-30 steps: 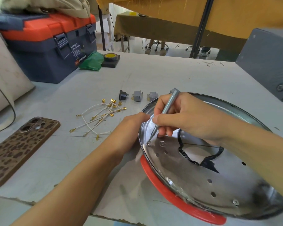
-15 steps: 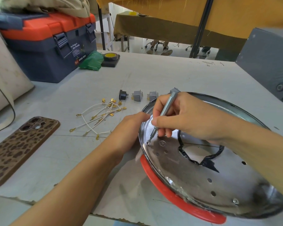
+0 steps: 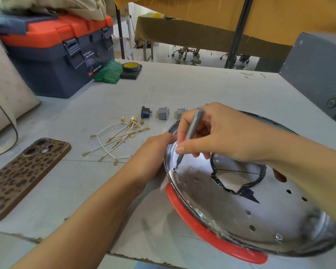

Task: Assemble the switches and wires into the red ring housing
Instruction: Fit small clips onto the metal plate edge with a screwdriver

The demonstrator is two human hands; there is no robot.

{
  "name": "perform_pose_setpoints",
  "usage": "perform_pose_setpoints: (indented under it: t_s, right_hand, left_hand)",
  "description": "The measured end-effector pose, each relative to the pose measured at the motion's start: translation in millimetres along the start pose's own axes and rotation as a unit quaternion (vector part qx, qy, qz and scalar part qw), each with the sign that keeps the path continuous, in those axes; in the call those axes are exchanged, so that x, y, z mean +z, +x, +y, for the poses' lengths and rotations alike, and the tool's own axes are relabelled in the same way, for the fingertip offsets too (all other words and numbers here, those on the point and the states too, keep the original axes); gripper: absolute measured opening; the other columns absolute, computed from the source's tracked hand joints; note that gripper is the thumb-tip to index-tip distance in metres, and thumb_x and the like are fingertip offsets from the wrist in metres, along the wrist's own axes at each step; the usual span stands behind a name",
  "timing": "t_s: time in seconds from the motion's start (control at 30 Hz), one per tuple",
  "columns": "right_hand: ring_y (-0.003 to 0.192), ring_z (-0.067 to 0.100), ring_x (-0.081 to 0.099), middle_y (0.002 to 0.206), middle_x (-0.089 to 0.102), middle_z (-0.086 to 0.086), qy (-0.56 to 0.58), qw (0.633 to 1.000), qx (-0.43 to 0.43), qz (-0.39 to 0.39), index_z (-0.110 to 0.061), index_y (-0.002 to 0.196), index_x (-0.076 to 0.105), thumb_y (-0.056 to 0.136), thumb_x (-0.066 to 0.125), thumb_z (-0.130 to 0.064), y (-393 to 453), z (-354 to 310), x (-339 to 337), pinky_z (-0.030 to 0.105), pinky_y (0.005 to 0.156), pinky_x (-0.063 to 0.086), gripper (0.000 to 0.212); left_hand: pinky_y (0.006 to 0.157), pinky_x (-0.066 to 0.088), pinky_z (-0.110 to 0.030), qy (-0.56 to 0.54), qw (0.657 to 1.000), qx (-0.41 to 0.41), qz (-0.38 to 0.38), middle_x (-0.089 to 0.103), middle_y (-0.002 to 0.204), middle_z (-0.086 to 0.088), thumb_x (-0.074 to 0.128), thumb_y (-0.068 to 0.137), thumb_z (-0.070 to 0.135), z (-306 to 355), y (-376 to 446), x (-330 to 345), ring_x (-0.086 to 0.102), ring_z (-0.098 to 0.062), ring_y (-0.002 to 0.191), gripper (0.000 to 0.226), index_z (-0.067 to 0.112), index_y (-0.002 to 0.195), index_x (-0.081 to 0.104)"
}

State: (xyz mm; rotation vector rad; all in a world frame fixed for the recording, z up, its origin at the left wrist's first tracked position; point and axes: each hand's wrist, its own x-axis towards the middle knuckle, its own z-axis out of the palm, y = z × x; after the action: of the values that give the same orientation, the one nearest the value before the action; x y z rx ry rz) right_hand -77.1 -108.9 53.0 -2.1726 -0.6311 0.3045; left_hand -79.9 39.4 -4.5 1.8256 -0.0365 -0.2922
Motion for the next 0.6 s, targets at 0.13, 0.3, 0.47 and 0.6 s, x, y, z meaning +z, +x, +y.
perform_pose_setpoints:
  t_s: [0.13,0.3,0.47,0.6]
  right_hand:
    - [0.058,0.012,0.065,0.063,0.068,0.003,-0.03,0.998,0.0,-0.056,-0.008,0.081,0.071,0.078,0.073,-0.005,3,-10,-12,0.018,0.056,0.052,0.005]
    - [0.062,0.015,0.07,0.068,0.072,0.006,-0.093,0.99,0.016,-0.104,-0.006,0.084,0.073,0.079,0.067,0.001,9,-22,-21,0.02,0.059,0.056,0.011]
    - [0.059,0.007,0.069,0.067,0.072,-0.001,-0.206,0.971,0.005,-0.118,-0.013,0.08,0.066,0.079,0.071,-0.007,14,-33,-20,0.021,0.058,0.057,0.008]
    - [0.053,0.005,0.067,0.06,0.07,-0.003,-0.249,0.962,0.0,-0.112,-0.017,0.073,0.065,0.08,0.072,-0.015,17,-40,-17,0.016,0.054,0.054,0.01]
  left_hand:
    - [0.065,0.042,-0.029,0.002,1.0,0.009,0.007,0.058,0.077,-0.009,0.041,0.093,0.016,-2,1,1,0.051,-0.017,0.067,0.024,0.017,0.078,0.058]
    - [0.068,0.042,-0.031,-0.026,1.0,-0.015,0.003,0.06,0.076,-0.009,0.04,0.093,0.021,0,1,1,0.053,-0.018,0.07,0.026,0.015,0.078,0.061]
    - [0.063,0.041,-0.03,-0.032,0.999,-0.003,0.002,0.06,0.069,-0.006,0.042,0.092,0.019,-3,4,2,0.052,-0.015,0.065,0.025,0.013,0.077,0.061]
    - [0.059,0.04,-0.028,-0.023,1.0,-0.007,0.01,0.056,0.05,0.006,0.042,0.091,0.018,-4,4,2,0.051,-0.009,0.054,0.03,0.017,0.066,0.057]
